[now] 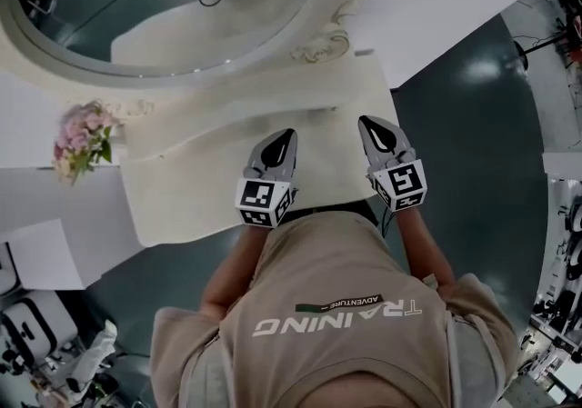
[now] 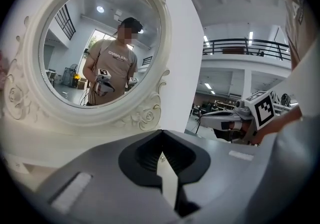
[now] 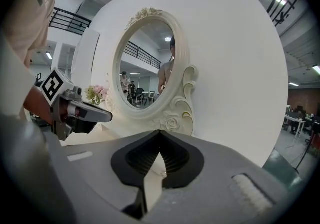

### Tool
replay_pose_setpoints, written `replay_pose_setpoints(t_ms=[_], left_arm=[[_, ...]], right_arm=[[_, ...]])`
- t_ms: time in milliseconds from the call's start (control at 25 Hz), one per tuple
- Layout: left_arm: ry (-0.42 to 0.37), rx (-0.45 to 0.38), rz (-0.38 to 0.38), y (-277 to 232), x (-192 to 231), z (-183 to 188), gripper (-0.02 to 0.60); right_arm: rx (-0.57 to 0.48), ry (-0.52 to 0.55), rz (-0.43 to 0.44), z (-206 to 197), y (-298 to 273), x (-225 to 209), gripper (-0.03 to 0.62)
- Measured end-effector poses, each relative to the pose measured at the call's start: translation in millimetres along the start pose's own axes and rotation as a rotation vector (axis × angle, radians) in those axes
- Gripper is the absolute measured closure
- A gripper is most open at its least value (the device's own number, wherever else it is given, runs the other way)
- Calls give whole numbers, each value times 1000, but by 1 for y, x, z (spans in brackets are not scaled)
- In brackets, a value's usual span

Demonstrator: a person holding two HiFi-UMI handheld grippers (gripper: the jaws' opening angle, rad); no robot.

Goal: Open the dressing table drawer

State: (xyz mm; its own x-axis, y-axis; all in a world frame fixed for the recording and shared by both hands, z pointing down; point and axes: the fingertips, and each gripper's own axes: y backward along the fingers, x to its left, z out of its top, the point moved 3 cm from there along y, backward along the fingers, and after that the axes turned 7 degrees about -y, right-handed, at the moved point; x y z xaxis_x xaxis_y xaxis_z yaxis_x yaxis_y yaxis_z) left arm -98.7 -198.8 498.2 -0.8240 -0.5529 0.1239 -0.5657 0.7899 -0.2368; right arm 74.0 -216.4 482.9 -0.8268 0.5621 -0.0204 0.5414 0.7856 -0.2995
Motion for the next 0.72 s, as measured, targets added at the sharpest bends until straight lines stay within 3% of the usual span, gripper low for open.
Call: replay_pose_setpoints(t_ms=[400, 720], left_arm=[[-8, 20, 51, -16, -7, 16, 563], [1, 40, 106, -21, -6, 11, 563]], right_arm=[[92, -46, 24, -53, -3, -28, 592], [96, -42, 55, -71, -25, -32, 591]])
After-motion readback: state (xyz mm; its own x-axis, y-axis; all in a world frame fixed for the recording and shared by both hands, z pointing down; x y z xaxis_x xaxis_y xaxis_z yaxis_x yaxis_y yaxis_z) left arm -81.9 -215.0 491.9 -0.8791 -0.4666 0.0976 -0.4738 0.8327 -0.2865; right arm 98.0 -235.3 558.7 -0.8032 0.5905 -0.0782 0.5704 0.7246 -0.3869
